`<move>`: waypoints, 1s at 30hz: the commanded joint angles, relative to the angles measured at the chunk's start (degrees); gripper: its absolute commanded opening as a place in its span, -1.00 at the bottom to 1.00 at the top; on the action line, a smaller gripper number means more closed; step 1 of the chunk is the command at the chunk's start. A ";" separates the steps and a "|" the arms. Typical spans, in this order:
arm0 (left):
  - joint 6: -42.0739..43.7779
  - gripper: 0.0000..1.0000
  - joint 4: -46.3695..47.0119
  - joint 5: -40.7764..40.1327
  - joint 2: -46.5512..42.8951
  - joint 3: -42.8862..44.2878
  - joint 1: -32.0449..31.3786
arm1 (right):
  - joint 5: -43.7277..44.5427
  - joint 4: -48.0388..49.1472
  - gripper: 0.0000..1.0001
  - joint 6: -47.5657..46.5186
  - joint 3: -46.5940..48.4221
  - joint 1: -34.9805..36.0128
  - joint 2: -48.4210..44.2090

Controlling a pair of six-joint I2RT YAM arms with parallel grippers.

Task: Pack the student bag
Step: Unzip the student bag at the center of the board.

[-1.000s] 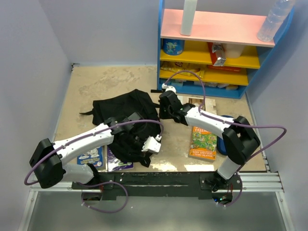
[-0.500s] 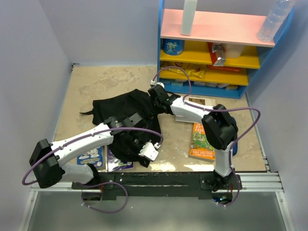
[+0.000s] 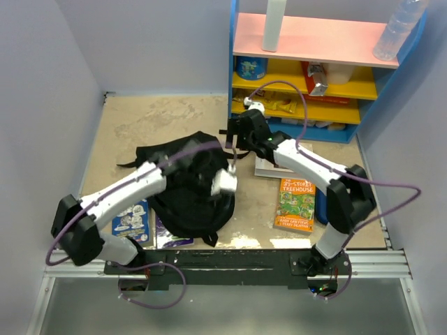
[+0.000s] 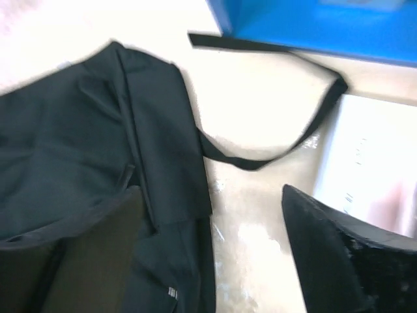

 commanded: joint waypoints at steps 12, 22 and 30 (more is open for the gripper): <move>37.80 -0.15 -26.92 -0.11 8.53 12.08 29.79 | -7.78 3.91 0.72 10.92 -20.62 15.00 -18.11; 38.70 0.15 -22.18 -0.65 7.30 3.61 29.26 | -3.47 -2.26 0.29 15.68 -25.98 19.41 -19.77; 31.24 0.09 -6.19 -3.12 1.68 -5.10 28.56 | -6.28 0.73 0.27 15.94 -27.04 19.50 -16.80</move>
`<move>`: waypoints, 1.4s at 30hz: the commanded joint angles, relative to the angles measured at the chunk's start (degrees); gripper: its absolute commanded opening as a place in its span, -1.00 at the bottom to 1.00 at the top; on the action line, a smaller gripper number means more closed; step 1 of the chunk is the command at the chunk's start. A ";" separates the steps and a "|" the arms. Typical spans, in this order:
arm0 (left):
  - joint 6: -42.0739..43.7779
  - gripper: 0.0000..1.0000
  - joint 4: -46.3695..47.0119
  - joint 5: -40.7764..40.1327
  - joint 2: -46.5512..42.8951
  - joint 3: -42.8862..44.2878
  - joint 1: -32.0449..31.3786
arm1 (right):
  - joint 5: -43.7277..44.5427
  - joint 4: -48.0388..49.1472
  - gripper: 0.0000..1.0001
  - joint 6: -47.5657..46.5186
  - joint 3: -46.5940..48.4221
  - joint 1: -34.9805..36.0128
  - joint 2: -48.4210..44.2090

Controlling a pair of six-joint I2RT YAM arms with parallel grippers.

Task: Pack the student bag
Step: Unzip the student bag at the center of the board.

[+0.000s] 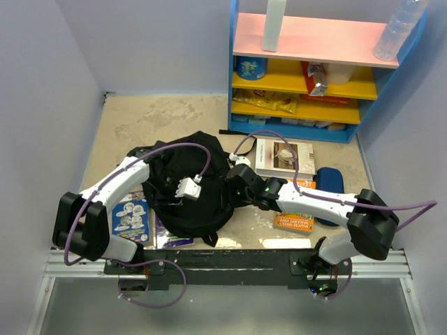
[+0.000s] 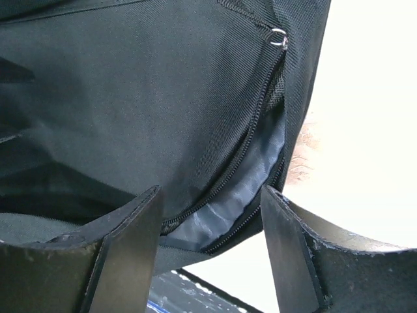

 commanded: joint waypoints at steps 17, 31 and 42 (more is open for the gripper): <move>-12.41 0.20 3.20 13.37 -6.15 11.20 0.50 | -4.86 5.52 -1.00 -0.28 15.78 -2.02 10.00; -24.54 1.00 6.43 18.49 -7.64 9.81 0.23 | -11.37 25.29 -1.00 11.66 17.74 -8.79 9.13; -36.85 1.00 12.50 15.60 -6.50 7.61 -0.55 | -8.47 26.70 -1.00 12.20 15.27 -8.61 6.49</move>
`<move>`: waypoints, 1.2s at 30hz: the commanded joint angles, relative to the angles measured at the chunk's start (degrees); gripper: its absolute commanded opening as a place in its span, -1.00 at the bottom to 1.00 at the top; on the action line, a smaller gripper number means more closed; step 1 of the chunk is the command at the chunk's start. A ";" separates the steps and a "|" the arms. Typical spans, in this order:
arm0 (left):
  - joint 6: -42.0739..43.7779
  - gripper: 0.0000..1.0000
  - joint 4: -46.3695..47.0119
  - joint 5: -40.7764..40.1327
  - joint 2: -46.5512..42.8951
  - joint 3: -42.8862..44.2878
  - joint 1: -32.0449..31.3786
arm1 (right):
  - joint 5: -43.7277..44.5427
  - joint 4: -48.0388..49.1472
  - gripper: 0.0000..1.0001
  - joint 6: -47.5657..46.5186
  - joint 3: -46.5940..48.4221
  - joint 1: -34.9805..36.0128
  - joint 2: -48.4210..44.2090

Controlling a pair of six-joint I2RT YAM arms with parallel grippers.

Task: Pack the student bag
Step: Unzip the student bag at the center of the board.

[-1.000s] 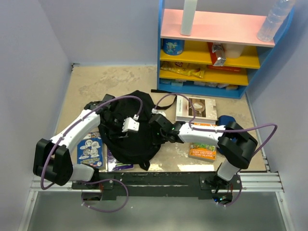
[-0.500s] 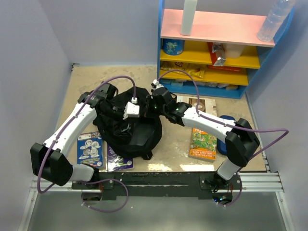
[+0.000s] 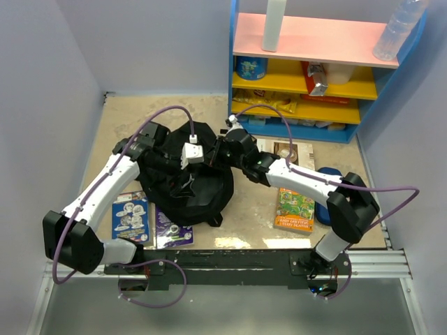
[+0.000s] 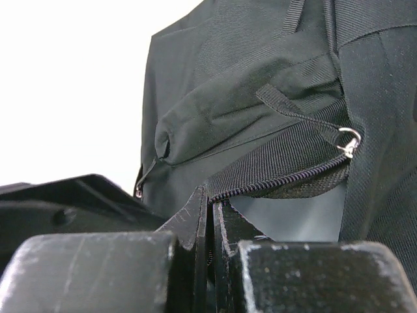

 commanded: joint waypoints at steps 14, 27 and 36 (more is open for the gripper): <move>-9.53 -1.00 9.35 -16.11 7.37 0.79 -1.50 | 1.69 5.83 -1.00 -1.08 -2.25 0.57 -8.57; -13.13 -1.00 15.50 -30.28 3.33 6.16 -1.24 | 2.75 -0.77 0.22 -7.06 -7.60 1.01 -10.50; -18.23 -1.00 21.12 -37.41 4.91 6.77 -0.19 | 0.29 1.69 0.33 -7.94 -11.83 3.20 -11.21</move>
